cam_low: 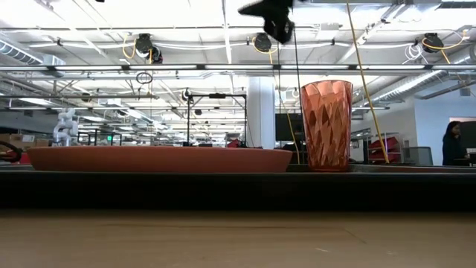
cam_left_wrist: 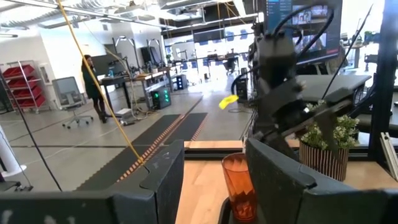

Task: Pick and place plate/cup/fork/spoon on tray
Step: Put the orange glass on the black serving tray

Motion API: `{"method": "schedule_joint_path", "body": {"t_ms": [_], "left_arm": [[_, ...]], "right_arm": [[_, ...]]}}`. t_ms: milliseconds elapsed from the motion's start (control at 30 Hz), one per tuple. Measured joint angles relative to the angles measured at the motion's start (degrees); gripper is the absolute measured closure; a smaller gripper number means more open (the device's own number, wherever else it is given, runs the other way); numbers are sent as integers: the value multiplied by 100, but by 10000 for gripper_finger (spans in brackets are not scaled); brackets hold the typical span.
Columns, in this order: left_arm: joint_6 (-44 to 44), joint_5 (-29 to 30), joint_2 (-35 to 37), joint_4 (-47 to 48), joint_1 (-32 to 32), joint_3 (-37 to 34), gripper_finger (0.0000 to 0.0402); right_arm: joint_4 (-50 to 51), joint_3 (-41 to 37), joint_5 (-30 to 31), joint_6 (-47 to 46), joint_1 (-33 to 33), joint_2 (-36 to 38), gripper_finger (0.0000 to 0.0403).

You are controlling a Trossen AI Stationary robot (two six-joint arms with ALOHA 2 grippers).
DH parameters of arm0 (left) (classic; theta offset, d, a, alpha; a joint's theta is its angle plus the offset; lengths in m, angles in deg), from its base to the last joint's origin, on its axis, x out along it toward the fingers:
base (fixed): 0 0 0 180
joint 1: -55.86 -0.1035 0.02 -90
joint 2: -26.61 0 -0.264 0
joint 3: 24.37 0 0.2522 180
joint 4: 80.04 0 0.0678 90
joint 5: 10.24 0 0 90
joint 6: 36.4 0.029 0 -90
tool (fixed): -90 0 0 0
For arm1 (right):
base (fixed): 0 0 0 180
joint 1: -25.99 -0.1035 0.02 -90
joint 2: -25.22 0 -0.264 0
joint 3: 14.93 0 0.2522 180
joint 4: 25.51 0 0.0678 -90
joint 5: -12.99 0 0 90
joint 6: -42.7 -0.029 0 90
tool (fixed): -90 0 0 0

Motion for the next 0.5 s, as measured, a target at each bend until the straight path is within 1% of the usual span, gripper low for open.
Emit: {"method": "schedule_joint_path", "body": {"t_ms": [100, 133, 167, 200, 267, 333, 500], "left_arm": [[39, 0, -31, -13, 0, 0, 224], [42, 0, -38, -12, 0, 0, 224], [50, 0, -44, -11, 0, 0, 224], [73, 2, -70, -11, -1, 0, 224], [105, 1, -98, -13, 0, 0, 224], [104, 0, -106, -9, 0, 0, 224], [100, 0, -137, -9, 0, 0, 224]], "right_arm": [[600, 685, 433, 772, -117, -252, 202], [638, 883, 468, 1107, -156, -334, 202], [486, 1044, 346, 1430, -187, -389, 202], [128, 1140, 78, 1715, -206, -404, 202], [-935, 1174, -473, 1959, -230, -391, 202], [-2273, 1123, -724, 2195, -232, -376, 202], [-5446, 924, -696, 2858, -203, -404, 205]]}}
